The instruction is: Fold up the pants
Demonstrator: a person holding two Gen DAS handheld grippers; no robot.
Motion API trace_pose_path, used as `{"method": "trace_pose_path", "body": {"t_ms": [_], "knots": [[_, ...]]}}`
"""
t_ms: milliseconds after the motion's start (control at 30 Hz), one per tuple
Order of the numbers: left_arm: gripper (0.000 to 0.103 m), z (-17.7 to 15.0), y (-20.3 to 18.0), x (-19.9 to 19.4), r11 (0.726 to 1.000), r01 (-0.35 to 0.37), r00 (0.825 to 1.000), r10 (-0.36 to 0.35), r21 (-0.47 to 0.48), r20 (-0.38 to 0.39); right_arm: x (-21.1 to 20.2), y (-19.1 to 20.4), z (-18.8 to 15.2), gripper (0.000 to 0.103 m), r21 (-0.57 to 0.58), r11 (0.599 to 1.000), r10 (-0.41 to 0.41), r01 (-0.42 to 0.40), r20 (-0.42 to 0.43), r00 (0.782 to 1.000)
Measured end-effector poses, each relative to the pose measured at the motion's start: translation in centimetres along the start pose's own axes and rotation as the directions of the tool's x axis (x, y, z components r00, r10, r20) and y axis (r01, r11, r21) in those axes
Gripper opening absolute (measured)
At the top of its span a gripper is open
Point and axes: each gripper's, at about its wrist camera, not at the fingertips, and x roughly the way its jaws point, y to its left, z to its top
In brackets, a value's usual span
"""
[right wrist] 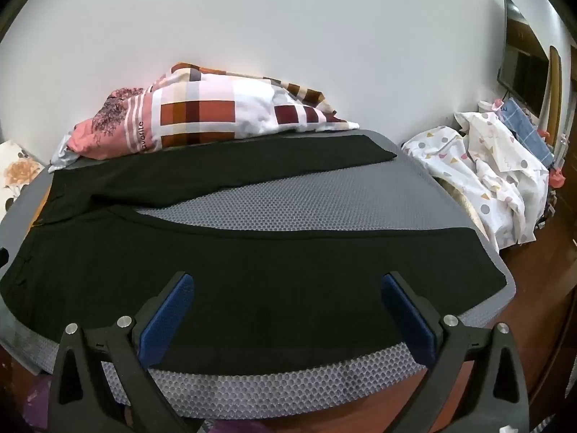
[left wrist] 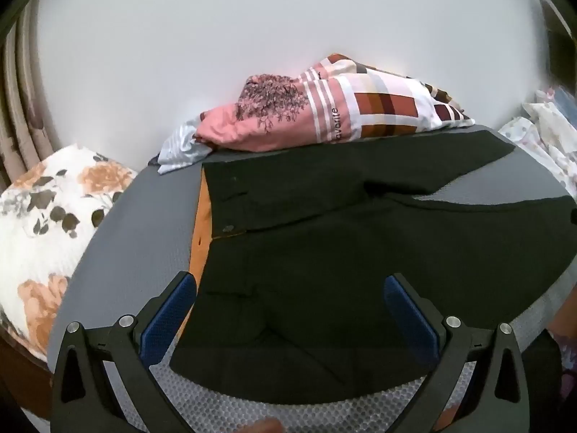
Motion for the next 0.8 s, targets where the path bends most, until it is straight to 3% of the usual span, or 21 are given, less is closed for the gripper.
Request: {"method": "trace_pose_path", "body": {"t_ms": [67,100,300,800], "knots": [[0.103,0.3,0.3,0.4,1.000,-0.007,1.000,0.007,-0.001,0.003,0.0,0.0,0.0,0.103,-0.001,1.000,-0.001,0.001,-0.002,1.000],[0.103,0.0,-0.2,-0.3,0.999,-0.029,0.997,0.027,0.027,0.066,0.0,0.0,0.0,0.103,-0.002,1.000,-0.002,0.002,-0.002,1.000],[0.103,0.1,-0.5,-0.2,0.999,-0.022,0.999,0.020,0.034,0.040,-0.1,0.1,0.1,0.103,0.001,1.000,0.000,0.000,0.000,1.000],[0.103,0.1,0.7,-1.5,0.998,-0.066,0.994,0.064,0.020,0.086,-1.4,0.7,0.8,0.103,-0.018,1.000,0.022,-0.022,0.010,1.000]]}}
